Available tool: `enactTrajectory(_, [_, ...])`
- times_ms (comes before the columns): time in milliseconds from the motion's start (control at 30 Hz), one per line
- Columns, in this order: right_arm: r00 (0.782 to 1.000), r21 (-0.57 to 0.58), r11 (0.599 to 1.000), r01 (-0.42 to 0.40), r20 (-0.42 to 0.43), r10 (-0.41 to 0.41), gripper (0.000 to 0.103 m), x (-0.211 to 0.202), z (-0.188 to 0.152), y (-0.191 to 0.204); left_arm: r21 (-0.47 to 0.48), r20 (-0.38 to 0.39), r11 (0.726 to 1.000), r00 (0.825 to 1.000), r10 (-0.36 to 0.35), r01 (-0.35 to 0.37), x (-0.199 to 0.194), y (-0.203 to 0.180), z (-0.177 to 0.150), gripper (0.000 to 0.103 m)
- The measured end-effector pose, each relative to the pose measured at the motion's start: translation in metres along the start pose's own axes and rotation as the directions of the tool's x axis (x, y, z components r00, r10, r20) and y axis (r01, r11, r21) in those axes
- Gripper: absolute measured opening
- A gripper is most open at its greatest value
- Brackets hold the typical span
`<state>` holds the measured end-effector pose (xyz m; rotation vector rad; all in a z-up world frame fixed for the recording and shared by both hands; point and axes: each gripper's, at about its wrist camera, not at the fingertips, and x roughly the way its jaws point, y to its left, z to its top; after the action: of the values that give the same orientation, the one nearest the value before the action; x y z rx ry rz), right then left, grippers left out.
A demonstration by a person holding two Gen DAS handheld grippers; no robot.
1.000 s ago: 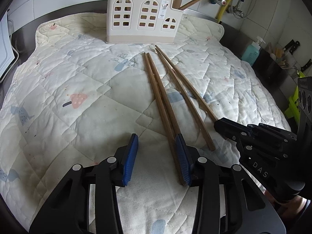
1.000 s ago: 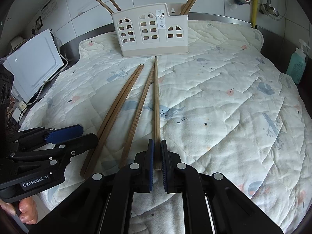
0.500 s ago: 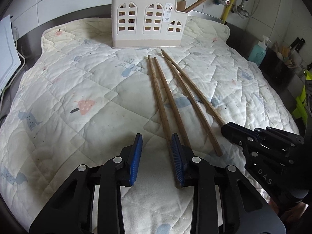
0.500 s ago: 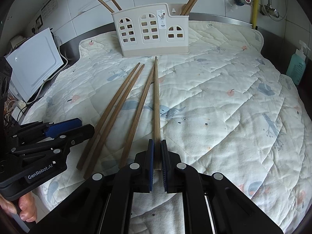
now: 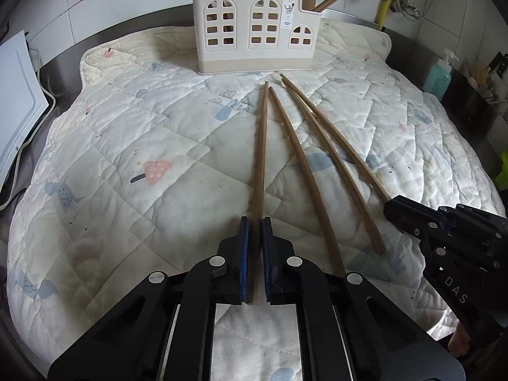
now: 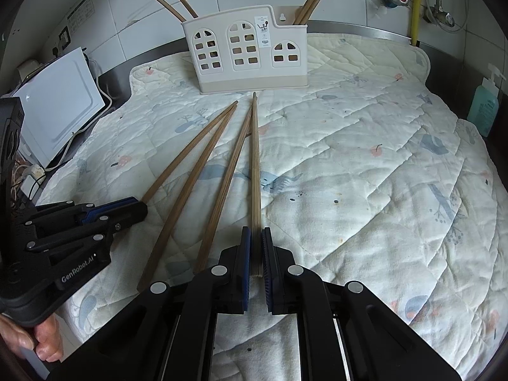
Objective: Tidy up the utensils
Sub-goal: 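Close the left tool on a chopstick while the right tool grasps another, then lift the left tool's chopstick into the holder while the right tool inserts its own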
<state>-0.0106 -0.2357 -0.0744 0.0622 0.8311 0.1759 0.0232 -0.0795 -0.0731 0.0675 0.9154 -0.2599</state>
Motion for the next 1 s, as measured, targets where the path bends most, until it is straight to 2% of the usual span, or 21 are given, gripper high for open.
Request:
enactTrajectory(167, [1.000, 0.003, 1.000, -0.002, 0.002, 0.002, 0.007, 0.000, 0.000, 0.000, -0.030, 0.001, 0.998, 0.998, -0.061, 0.061, -0.001, -0.001, -0.003, 0.007])
enactTrajectory(267, [1.000, -0.001, 1.000, -0.001, 0.003, 0.001, 0.009, 0.000, 0.000, 0.002, -0.042, 0.004, 0.997, 0.998, -0.064, 0.065, -0.001, -0.001, -0.004, 0.008])
enactTrajectory(433, [1.000, -0.018, 1.000, 0.009, 0.009, -0.009, 0.008, 0.002, 0.000, 0.005, -0.008, 0.016, 0.999, 0.999, -0.044, 0.045, 0.000, -0.003, -0.003, 0.007])
enactTrajectory(600, [1.000, -0.009, 1.000, 0.002, 0.017, -0.001, 0.007, -0.001, 0.001, 0.002, -0.020, 0.021, 0.996, 0.996, -0.086, 0.086, -0.003, 0.005, 0.000, 0.005])
enactTrajectory(800, [0.998, -0.018, 1.000, -0.007, 0.067, 0.008, 0.007, -0.021, 0.009, 0.002, -0.005, 0.105, 0.995, 0.990, -0.097, 0.098, -0.024, 0.015, 0.009, 0.005])
enactTrajectory(1000, [0.986, -0.031, 1.000, -0.005, 0.164, 0.010, 0.007, -0.053, 0.032, -0.001, 0.018, 0.187, 0.994, 0.976, -0.111, 0.109, -0.046, 0.021, 0.027, 0.005])
